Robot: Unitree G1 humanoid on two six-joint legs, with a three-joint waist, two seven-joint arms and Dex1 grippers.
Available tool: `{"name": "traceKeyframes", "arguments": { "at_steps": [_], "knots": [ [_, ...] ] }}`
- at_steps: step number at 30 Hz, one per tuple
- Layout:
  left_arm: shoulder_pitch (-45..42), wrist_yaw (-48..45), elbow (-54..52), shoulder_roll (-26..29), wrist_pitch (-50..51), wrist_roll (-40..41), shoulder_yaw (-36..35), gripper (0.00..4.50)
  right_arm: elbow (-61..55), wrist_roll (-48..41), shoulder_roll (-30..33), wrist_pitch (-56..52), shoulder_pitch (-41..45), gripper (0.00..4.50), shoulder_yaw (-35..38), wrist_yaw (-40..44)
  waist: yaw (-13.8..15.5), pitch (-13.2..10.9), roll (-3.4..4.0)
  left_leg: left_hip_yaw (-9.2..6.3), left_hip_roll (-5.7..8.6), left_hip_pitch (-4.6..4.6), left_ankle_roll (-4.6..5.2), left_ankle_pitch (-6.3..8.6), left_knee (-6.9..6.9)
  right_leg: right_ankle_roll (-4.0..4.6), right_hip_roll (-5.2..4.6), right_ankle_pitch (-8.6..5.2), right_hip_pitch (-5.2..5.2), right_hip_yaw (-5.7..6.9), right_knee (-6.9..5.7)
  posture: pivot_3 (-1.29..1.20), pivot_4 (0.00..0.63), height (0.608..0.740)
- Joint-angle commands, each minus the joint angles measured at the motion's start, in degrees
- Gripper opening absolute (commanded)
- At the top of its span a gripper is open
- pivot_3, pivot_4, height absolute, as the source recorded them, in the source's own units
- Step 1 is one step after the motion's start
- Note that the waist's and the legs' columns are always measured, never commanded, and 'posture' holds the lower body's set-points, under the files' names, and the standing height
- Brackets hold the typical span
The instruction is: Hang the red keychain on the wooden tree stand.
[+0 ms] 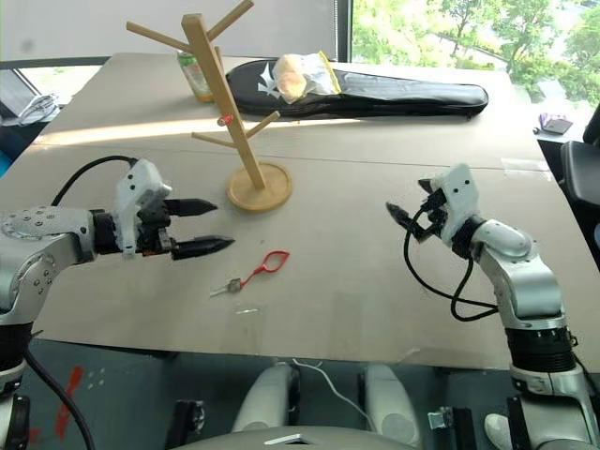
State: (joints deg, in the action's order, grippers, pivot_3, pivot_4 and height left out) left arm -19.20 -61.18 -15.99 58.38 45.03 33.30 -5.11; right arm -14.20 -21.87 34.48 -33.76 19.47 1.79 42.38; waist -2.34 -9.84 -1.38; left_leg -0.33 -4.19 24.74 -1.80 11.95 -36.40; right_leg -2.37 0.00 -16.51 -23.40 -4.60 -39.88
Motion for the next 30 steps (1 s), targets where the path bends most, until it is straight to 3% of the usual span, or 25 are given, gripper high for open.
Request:
{"name": "traceKeyframes", "arguments": {
  "at_steps": [1, 9, 22, 25, 28, 30],
  "knots": [
    [1.1, -2.4, -1.2, 0.8, -4.0, -3.9, 5.1, 4.5, -9.5, -9.5, 4.0, -7.7, -0.7, 4.4, -0.7, 7.9, 0.0, 0.0, 0.01, 0.01, 0.0, 0.0, 0.0, 0.0, 0.0, 0.0, 0.0, 0.0, 0.0, 0.0, 0.0, 0.0, 0.15, 0.74],
    [1.6, -3.7, 3.6, -2.1, -12.8, -11.5, 11.8, 4.5, -16.5, -14.0, 5.5, -12.0, -2.5, 4.4, -2.5, 8.0, 0.1, 0.0, -0.01, -0.04, 0.0, 0.02, 0.01, 0.0, -0.09, 0.0, 0.03, 0.0, 0.01, 0.01, 0.0, 0.0, 0.15, 0.74],
    [0.2, -2.4, 11.5, -10.4, -19.0, -17.5, 14.6, 4.5, -17.8, -12.8, 6.1, -9.8, -5.8, 4.4, -2.6, 6.8, 0.5, 0.0, -0.01, -0.07, 0.0, 0.04, 0.01, 0.0, -0.17, 0.0, 0.03, 0.0, 0.04, 0.03, -0.02, 0.0, 0.15, 0.74],
    [1.1, -3.0, 11.4, -10.7, -19.8, -18.5, 15.6, 3.82, -17.5, -12.2, 5.8, -9.2, -5.7, 4.5, -2.7, 6.1, 0.6, 0.0, -0.02, -0.09, 0.0, 0.02, 0.01, 0.0, -0.2, -0.01, 0.02, 0.0, 0.09, 0.05, -0.01, 0.0, 0.15, 0.74],
    [1.8, -3.2, 11.8, -11.1, -20.7, -19.1, 15.8, 2.44, -17.3, -12.3, 5.5, -9.3, -5.2, 4.5, -2.7, 5.5, 0.5, 0.0, -0.01, -0.09, 0.0, 0.02, 0.01, 0.0, -0.2, -0.01, 0.02, 0.0, 0.1, 0.05, 0.0, 0.0, 0.15, 0.74],
    [2.1, -3.3, 12.2, -11.2, -21.2, -19.7, 16.0, 1.75, -17.4, -12.6, 5.4, -9.6, -4.8, 4.5, -2.7, 5.2, 0.5, 0.0, -0.01, -0.09, 0.0, 0.01, 0.01, 0.0, -0.2, 0.0, 0.02, 0.0, 0.1, 0.05, 0.0, 0.0, 0.15, 0.74]
  ]
}}
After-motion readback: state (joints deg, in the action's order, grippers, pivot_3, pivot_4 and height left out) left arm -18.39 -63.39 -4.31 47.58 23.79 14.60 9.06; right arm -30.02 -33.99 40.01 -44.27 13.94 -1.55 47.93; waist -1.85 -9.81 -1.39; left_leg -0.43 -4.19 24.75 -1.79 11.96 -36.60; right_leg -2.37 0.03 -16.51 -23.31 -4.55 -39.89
